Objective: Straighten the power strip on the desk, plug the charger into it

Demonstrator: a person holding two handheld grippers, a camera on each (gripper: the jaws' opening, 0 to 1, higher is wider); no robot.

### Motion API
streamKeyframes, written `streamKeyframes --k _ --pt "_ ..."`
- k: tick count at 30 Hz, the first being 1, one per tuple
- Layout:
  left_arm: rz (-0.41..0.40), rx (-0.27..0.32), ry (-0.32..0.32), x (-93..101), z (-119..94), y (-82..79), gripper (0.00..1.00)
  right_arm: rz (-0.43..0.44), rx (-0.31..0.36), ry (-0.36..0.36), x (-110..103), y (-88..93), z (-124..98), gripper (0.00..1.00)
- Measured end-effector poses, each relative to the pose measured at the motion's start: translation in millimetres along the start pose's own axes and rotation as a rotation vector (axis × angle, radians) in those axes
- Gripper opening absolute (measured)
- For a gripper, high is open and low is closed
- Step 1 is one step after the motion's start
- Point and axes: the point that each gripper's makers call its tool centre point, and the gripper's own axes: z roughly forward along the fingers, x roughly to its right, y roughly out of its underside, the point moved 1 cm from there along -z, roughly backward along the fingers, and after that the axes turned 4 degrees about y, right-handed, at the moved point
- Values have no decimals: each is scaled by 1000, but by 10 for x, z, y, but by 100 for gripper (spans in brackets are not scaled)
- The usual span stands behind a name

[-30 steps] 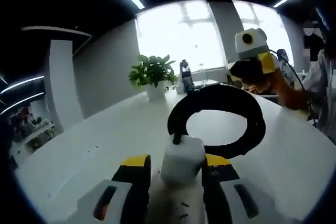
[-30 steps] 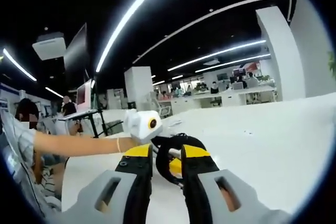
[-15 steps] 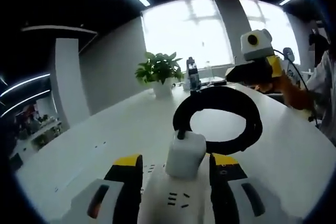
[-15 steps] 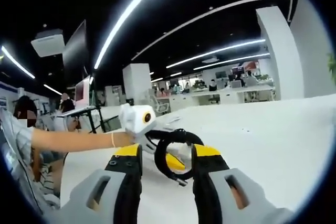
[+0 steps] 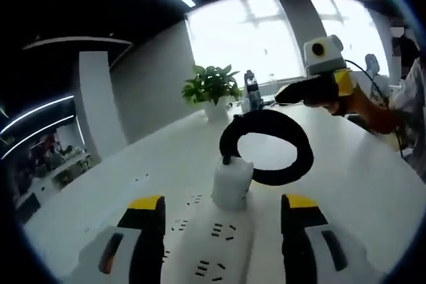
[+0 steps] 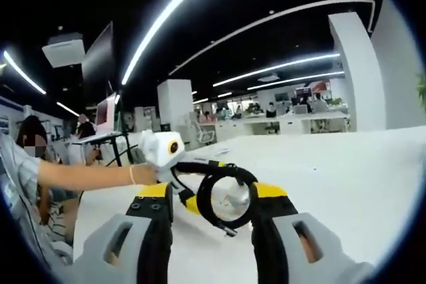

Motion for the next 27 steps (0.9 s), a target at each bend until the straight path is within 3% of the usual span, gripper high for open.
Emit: streamKeyframes --k 3,11,18,27 --pt "2 11 -21 1 -66 -29 73 -14 6 4 8 5 -1 49" --pt "-7 -62 -96 -5 -217 47 77 -44 2 11 65 34 6 52" --pt "-39 -46 -136 35 -393 40 86 -115 1 9 69 52 8 63" --pt "-91 23 -166 165 -602 -78 91 -159 -17 9 76 89 5 71"
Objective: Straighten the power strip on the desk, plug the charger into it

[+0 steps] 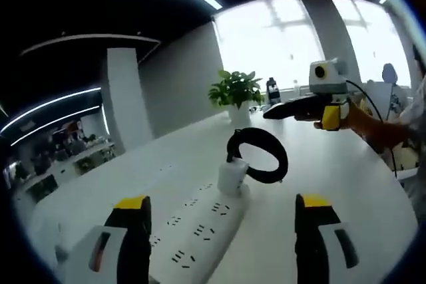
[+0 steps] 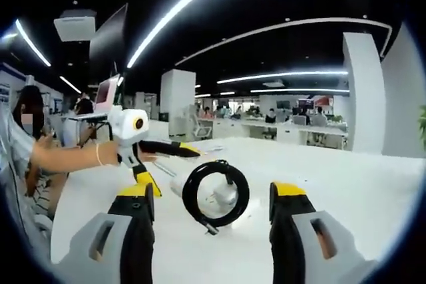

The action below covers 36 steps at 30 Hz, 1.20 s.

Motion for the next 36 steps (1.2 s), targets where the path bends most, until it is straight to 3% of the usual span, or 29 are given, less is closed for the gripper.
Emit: streamKeyframes --k 10,15,22,31,36 --pt "-53 32 -57 49 -247 -85 98 -60 3 -11 21 -35 -39 81" --pt "-128 105 -60 83 -375 -177 99 -65 11 -39 19 -54 -69 86" --pt "-133 148 -116 56 -531 -212 99 -60 19 -43 128 -90 -117 91" --pt "-103 157 -147 42 -545 -125 99 -63 9 -55 390 -146 -69 98" --pt "-92 127 -151 80 -563 -43 99 -64 -7 -61 473 -102 -9 100"
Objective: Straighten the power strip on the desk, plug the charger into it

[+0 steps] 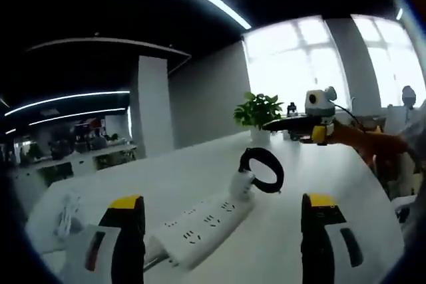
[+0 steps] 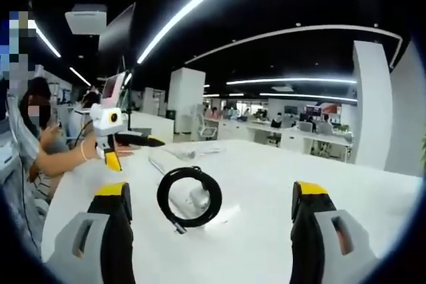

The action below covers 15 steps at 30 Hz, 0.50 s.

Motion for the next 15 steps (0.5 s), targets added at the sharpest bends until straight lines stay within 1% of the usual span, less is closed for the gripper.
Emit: streamKeyframes --k 1,3,7,15 --pt "4 -6 -4 0 -8 9 99 2 -27 -9 9 50 18 100" --pt "13 -13 -4 2 -23 21 99 -1 -38 -4 58 100 73 100" --pt "-2 -16 -7 -8 -42 27 99 -9 -48 -4 88 157 151 100" --pt "-7 -30 -23 -24 -89 37 99 -4 -46 -8 162 201 298 100"
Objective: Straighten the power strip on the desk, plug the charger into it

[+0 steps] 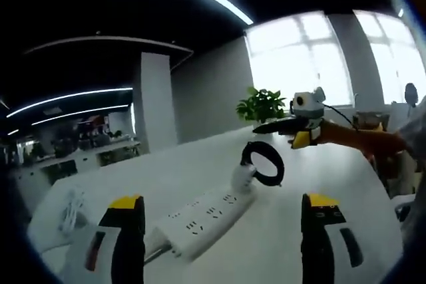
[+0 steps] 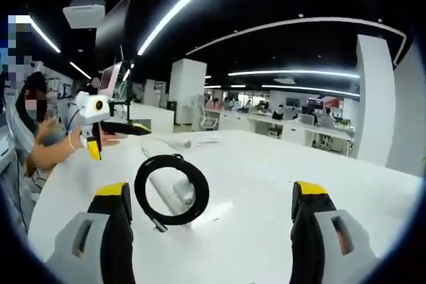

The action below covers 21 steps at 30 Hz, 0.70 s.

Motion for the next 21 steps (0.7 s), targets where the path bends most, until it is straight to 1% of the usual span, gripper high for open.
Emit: streamKeyframes --k 3,5,8,9,10,13,17,21 --pt "17 -33 -11 14 -23 39 96 0 -3 -8 11 14 38 97" --pt "37 -41 -19 26 -34 44 95 -6 1 -11 13 14 49 96" --pt "50 -37 -17 64 -44 25 95 -12 0 -13 30 21 69 94" --pt "49 -40 -10 80 -43 25 95 -19 -5 -15 47 28 76 92" --pt "50 -44 -5 93 -41 28 95 -24 -6 -14 55 31 79 88" --pt "53 -63 9 140 -42 53 94 -49 4 -22 78 21 91 80" --pt "52 -64 13 154 -49 70 93 -51 -4 -56 62 25 128 79" --pt "27 -70 14 139 -62 112 92 -91 -26 -68 46 54 176 77"
